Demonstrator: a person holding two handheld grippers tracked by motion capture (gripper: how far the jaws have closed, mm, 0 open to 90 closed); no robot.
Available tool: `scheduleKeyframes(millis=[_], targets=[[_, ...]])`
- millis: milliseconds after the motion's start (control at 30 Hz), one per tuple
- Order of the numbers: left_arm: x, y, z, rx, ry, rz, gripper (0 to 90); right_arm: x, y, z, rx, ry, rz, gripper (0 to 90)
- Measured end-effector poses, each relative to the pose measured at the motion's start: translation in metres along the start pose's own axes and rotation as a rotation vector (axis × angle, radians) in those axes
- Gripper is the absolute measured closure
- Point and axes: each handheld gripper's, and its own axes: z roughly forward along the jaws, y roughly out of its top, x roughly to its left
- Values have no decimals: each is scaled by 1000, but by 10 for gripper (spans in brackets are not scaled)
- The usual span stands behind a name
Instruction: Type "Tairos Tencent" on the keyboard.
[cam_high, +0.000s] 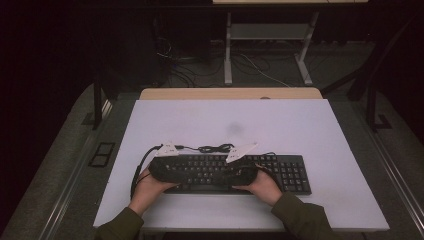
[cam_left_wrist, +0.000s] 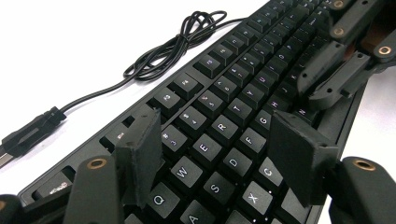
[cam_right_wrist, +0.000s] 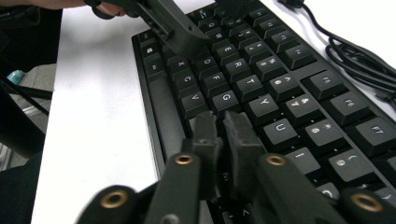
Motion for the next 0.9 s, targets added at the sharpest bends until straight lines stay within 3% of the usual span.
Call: scheduleKeyframes(millis=[267,500,900], targets=[[0,0,0,-6,-7,3,442,-6,-3,-9,-35,-3,32,574],[-1,2,0,-8,-25,15,583,-11,-5,-18,-71,-26,52,413],[-7,10,3,-7,-60,43,843,-20,-10,-31,-109,-62,69,275]])
